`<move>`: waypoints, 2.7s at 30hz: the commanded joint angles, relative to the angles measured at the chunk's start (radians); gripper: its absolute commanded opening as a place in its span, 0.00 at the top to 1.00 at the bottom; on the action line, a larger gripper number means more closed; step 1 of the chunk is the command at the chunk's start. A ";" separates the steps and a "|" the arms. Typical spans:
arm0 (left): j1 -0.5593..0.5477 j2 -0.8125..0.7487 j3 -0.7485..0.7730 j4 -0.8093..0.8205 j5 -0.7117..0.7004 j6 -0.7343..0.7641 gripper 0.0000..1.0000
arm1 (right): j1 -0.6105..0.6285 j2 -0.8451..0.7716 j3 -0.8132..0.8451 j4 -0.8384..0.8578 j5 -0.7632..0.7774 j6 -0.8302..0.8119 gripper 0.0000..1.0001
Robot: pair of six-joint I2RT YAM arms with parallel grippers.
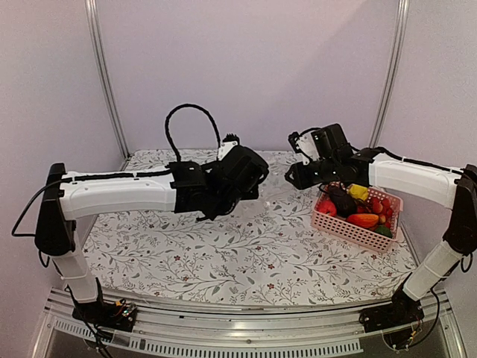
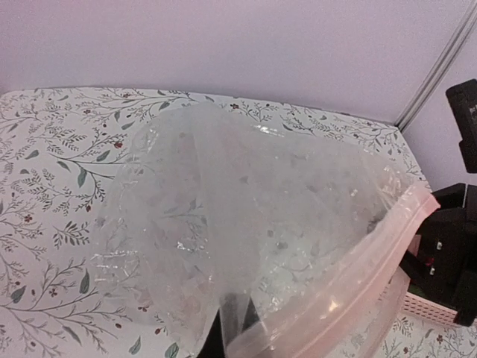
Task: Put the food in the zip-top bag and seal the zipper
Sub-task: Adjust the zipper on the zipper food storage bag, then pick up the fake fruit from the bin.
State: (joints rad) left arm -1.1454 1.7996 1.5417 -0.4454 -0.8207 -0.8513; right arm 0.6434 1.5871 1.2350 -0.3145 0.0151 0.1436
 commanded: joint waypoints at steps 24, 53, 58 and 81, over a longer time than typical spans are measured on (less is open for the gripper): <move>0.186 -0.019 0.075 -0.149 0.131 0.634 1.00 | -0.438 -0.279 -0.056 -0.310 -0.387 -0.472 0.01; 0.234 0.027 0.055 -0.054 0.611 0.576 1.00 | -0.700 0.131 -0.015 -0.241 -0.261 -0.353 0.24; 0.230 0.039 0.054 -0.055 0.603 0.577 1.00 | -0.700 0.158 -0.005 -0.199 -0.288 -0.340 0.23; 0.152 0.070 0.135 -0.234 0.513 0.305 1.00 | -0.700 0.218 0.015 -0.227 -0.302 -0.281 0.27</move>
State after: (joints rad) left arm -0.9665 1.8515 1.6466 -0.6109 -0.2695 -0.4725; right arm -0.0582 1.7557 1.2243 -0.5167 -0.2707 -0.1677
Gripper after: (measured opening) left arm 0.004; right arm 0.722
